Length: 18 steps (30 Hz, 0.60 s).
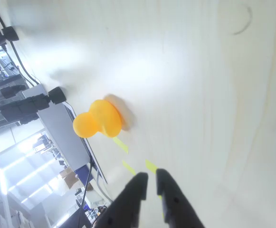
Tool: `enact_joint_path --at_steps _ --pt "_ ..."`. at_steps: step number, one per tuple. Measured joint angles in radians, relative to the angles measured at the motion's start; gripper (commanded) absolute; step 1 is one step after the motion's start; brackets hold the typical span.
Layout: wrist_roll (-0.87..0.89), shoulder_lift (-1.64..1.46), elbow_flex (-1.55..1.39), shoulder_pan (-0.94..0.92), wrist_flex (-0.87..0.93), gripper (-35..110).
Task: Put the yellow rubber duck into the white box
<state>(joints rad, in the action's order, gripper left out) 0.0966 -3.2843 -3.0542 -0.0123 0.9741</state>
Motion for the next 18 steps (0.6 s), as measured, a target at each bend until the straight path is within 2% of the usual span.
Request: enact_joint_path --at_steps 5,10,18 --pt "-0.012 0.178 0.057 0.000 -0.074 0" --pt "-0.018 0.589 0.430 -0.026 -0.037 0" --pt "-0.120 1.138 1.164 -0.029 0.210 33"
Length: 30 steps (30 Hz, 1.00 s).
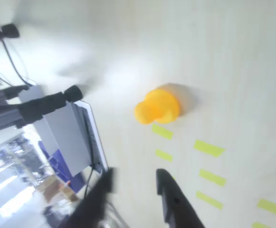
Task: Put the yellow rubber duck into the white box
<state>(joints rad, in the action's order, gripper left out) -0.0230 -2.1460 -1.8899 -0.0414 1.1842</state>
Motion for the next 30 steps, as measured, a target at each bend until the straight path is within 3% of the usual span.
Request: enact_joint_path --at_steps 10,21,30 --pt "-0.359 0.442 0.425 0.101 0.291 56" --pt "-0.416 1.046 0.853 0.164 0.426 59" --pt "-0.417 1.256 1.008 0.164 0.462 56"
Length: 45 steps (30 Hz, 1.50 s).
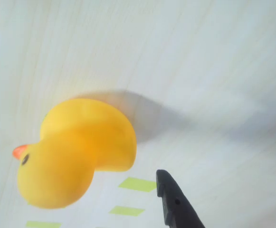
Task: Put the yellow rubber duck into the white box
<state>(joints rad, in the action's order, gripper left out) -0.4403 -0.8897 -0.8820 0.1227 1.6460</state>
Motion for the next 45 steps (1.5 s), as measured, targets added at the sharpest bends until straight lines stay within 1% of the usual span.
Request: enact_joint_path --at_steps 13,14,16,18,29,32,37,42,45 --pt "0.000 0.143 0.118 -0.009 0.000 47" --pt "0.000 0.149 0.124 -0.009 0.000 43" --pt "0.000 0.160 0.140 -0.011 0.000 28" --pt "0.000 0.166 0.141 -0.012 0.000 1" --pt "0.083 0.166 0.209 -0.014 0.015 0" --pt "0.118 0.057 0.195 -0.043 0.018 0" --pt "0.140 -0.341 0.080 -0.160 0.000 0" --pt "0.097 -0.770 -0.110 -0.394 -0.083 0" --pt "0.087 -0.928 -0.232 -0.581 -0.170 0"
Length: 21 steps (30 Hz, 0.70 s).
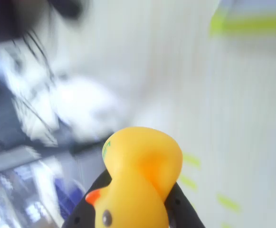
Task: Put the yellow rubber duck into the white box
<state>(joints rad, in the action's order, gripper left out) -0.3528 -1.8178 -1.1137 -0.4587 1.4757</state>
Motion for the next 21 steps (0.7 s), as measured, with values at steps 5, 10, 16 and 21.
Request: enact_joint_path --at_steps 5,10,16,21 --pt "0.017 -0.015 -0.091 -0.264 -0.126 0" --pt "0.044 0.213 -0.017 -0.419 -0.198 0" --pt "0.043 0.574 0.160 -0.491 -0.272 0" --pt "0.000 0.752 0.192 -0.509 -0.316 0"
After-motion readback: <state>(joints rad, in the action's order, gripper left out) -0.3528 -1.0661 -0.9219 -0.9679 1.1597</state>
